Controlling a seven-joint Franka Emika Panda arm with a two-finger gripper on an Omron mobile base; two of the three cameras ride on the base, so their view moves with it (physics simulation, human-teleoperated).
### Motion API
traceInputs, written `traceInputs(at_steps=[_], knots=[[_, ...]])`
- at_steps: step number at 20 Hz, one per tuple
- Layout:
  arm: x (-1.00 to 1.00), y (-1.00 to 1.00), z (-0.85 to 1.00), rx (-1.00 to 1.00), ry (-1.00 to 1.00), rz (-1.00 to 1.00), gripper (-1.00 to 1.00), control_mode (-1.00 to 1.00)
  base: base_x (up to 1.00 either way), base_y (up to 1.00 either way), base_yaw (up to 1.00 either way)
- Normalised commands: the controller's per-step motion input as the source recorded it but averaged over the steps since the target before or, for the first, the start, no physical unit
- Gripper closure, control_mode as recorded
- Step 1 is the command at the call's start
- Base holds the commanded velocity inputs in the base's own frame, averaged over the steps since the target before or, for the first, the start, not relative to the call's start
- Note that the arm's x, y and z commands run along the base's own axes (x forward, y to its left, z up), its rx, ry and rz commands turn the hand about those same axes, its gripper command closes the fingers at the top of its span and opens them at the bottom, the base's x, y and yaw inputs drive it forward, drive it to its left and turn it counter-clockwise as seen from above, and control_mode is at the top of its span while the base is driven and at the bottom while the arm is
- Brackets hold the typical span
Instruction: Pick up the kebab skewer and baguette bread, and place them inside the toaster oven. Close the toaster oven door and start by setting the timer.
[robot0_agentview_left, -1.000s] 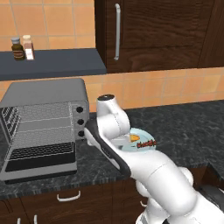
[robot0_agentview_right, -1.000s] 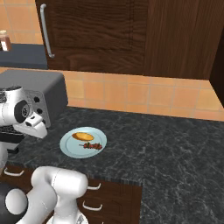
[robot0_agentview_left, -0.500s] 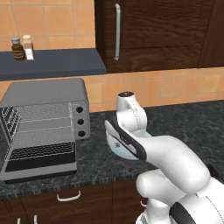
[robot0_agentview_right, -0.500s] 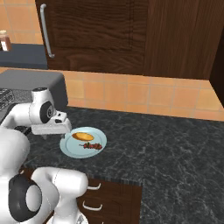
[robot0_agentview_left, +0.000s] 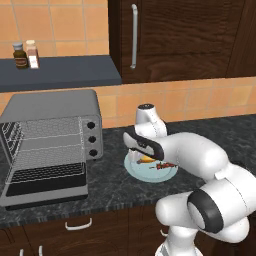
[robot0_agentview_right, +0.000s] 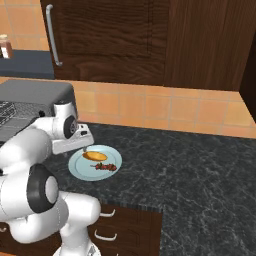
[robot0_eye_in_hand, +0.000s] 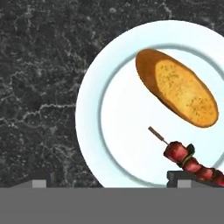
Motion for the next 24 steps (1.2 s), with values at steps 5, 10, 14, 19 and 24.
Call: traceInputs(at_steps=[5, 10, 14, 19, 24], knots=[[0.47, -0.15, -0.19, -0.02, 0.06, 0.16, -1.0, -1.0, 0.0, 0.0, 0.0], [0.01, -0.18, -0.45, -0.02, 0.0, 0.2, -1.0, -1.0, 0.0, 0.0, 0.0], [0.2, -0.27, -0.27, 0.0, 0.0, 0.21, -1.0, -1.0, 0.0, 0.0, 0.0], [0.37, -0.02, -0.25, 0.0, 0.0, 0.14, -1.0, -1.0, 0.0, 0.0, 0.0], [0.49, -0.03, -0.25, 0.0, 0.0, 0.08, -1.0, -1.0, 0.0, 0.0, 0.0]])
